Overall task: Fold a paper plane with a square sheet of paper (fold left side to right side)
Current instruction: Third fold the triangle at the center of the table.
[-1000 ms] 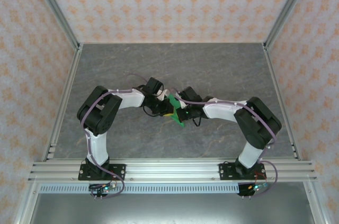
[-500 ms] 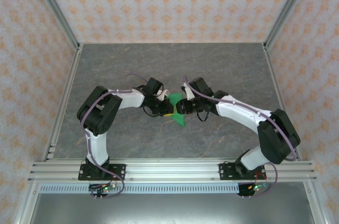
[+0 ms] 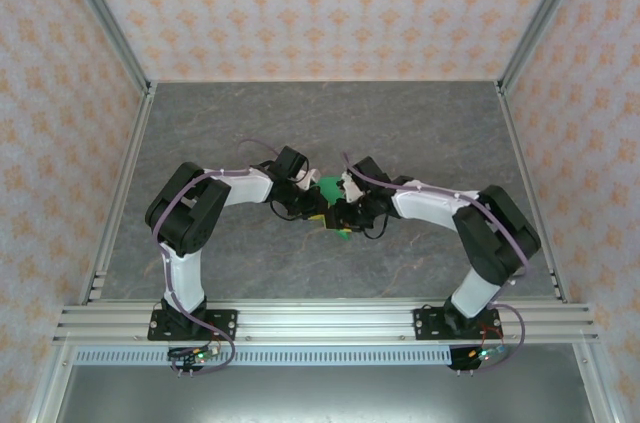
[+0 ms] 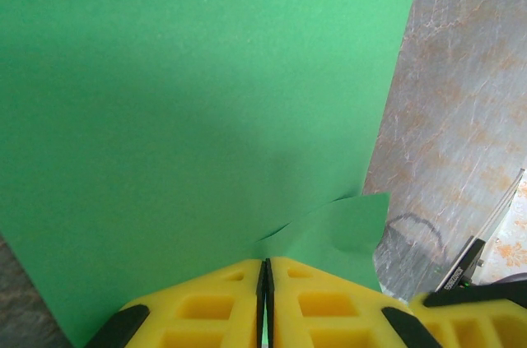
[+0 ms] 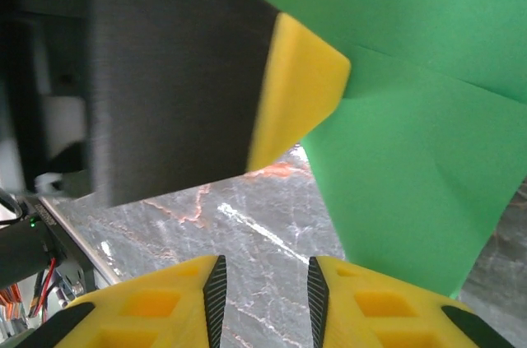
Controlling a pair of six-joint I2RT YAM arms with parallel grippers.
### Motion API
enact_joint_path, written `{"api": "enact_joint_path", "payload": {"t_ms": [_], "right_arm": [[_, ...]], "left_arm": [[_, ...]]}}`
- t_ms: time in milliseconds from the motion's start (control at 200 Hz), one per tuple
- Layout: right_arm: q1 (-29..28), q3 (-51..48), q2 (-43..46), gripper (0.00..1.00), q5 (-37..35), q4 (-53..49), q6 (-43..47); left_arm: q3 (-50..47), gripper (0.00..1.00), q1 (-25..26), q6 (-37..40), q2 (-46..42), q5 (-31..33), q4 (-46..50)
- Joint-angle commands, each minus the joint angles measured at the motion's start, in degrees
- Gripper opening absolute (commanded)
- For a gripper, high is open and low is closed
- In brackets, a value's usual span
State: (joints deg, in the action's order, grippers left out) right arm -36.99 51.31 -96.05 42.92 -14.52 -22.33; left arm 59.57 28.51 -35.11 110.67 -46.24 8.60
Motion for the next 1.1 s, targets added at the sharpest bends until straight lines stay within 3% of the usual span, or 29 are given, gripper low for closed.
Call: {"api": "enact_joint_path", "payload": {"t_ms": [0,1096], "right_arm": [[-0.1,-0.3,-1.5,0.35,0.7,1.6,-1.5],[-0.1,-6.5,-1.3,0.33,-4.3,-10.7,2.0]], "left_arm": [[-1.1,0.12,0.4,0.7,1.3,5.3,3.4],[-0.1,0.11,0.4,1.5,1.7,6.5,4.9]]}}
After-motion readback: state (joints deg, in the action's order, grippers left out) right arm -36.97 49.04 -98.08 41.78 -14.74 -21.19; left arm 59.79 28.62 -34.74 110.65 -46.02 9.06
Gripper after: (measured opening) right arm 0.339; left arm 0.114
